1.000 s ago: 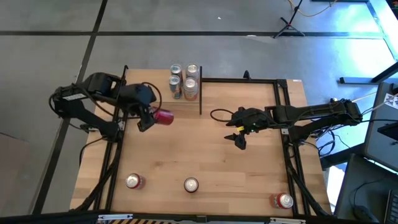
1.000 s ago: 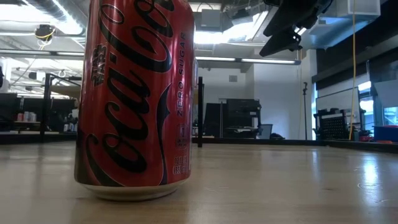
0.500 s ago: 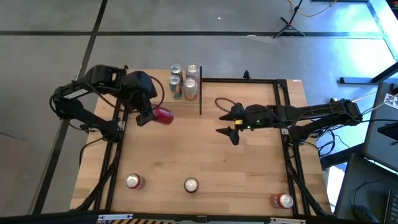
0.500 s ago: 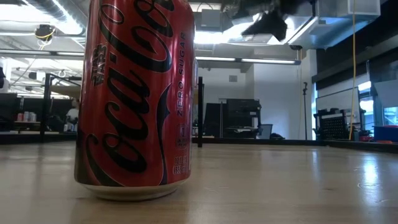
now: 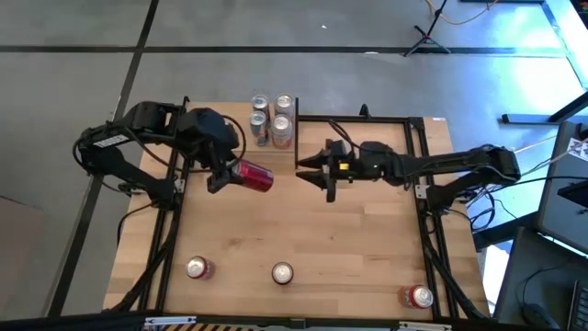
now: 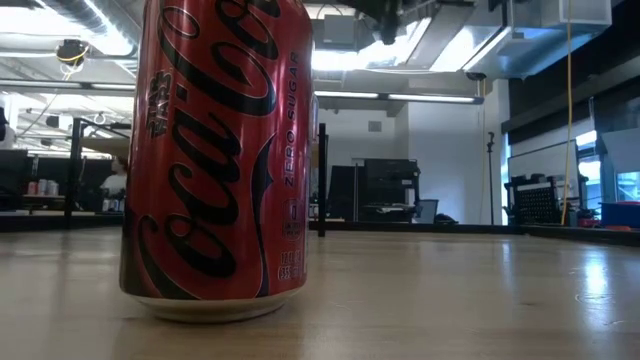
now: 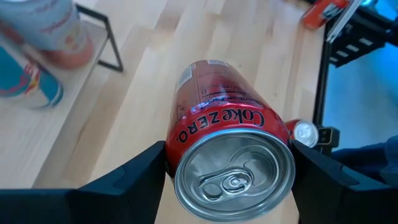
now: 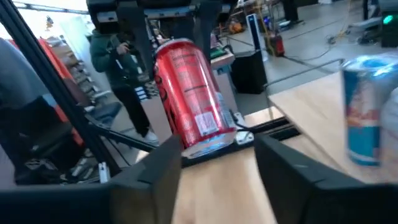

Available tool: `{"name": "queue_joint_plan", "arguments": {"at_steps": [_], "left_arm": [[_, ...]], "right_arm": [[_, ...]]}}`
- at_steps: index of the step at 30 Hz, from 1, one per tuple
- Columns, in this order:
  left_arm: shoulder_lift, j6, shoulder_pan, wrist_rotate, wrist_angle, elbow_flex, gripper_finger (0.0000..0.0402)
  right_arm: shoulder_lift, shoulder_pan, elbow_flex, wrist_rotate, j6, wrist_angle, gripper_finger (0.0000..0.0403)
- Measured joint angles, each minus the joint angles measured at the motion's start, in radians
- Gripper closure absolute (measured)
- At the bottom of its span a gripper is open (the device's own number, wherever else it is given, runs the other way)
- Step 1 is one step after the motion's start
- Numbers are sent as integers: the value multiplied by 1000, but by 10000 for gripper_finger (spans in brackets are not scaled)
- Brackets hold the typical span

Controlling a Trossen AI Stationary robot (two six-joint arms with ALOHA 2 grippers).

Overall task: Place canned beverage on shelf
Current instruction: Put the top red soda can on the shelf

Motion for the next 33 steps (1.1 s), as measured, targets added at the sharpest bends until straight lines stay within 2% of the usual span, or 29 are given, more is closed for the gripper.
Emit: {"name": "queue_joint_plan", "arguments": {"at_steps": [6,11,20,33], "left_arm": [[0,0,-12,-3,82,0,139],[0,0,-12,-4,118,0,138],[-1,0,-12,-9,148,0,138],[0,1,-5,-87,251,0,138]], "right_arm": [[79,0,0,-6,12,151,320],[123,0,25,-8,13,172,363],[191,2,82,-39,13,170,371],[217,2,83,-50,40,173,370]]}}
